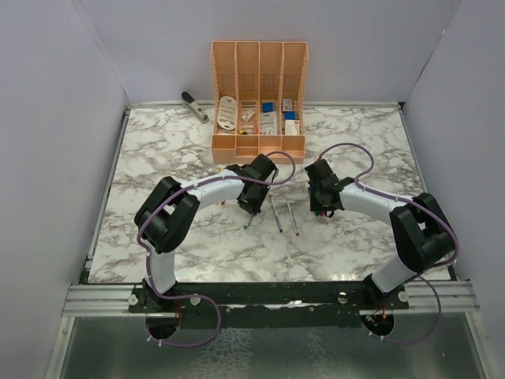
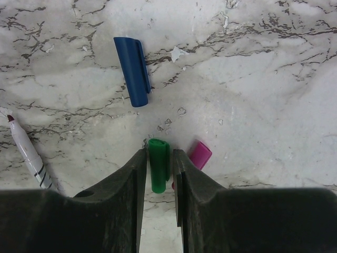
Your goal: Insert the pens into the pen caps
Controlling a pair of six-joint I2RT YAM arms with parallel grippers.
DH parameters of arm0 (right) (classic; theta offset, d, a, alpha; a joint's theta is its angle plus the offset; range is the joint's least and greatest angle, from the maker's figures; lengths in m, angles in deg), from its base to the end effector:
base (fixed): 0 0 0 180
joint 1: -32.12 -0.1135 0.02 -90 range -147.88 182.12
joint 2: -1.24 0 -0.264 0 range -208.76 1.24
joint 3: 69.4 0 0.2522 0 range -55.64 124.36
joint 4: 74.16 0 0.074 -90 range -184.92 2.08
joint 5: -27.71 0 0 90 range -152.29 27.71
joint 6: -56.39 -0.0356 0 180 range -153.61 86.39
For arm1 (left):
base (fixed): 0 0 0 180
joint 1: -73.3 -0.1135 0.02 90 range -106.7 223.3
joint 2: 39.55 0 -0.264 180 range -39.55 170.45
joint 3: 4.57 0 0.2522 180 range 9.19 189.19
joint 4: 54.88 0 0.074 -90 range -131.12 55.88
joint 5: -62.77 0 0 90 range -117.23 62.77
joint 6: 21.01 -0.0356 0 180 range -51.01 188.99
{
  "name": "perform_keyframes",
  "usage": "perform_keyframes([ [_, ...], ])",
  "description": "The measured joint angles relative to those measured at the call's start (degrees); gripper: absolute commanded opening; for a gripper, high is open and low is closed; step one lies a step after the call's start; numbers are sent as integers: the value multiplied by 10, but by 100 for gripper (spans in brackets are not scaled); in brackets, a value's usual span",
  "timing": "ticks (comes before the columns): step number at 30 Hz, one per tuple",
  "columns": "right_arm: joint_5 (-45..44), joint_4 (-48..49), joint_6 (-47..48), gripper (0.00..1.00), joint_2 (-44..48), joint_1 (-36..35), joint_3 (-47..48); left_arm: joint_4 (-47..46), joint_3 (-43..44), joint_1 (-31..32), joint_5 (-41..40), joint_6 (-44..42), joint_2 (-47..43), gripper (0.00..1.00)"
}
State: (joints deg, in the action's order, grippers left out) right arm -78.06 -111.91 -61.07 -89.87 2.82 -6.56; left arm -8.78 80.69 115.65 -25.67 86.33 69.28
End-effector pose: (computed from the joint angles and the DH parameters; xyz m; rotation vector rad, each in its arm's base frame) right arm 0.2587 0.1341 0.1591 0.0353 2.6461 -0.0553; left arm 0.2761 -0.2530 0.1598 0.6202 2.7646 -0.2863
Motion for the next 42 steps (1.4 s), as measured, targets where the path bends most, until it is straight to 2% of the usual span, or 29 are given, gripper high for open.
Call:
perform_keyframes([
  [10,-5,-7,-23,26,-4,0,3,0,1,-4,8,-4,0,0],
  [12,-7,-11,-28,22,-6,-2,6,0,1,-4,9,-5,0,0],
  [16,-11,-21,-41,5,-10,-5,12,0,4,-8,15,-8,0,0],
  [18,-13,-28,-45,1,-11,-7,15,0,4,-9,18,-8,0,0],
  [32,-15,-92,-49,1,-18,-11,46,0,5,-18,25,-14,-3,0],
  [37,-19,-100,-30,1,-22,-11,112,5,10,-21,25,-16,-3,0],
  [42,-23,-48,-7,1,-22,-11,181,10,12,-22,8,-19,-5,0],
])
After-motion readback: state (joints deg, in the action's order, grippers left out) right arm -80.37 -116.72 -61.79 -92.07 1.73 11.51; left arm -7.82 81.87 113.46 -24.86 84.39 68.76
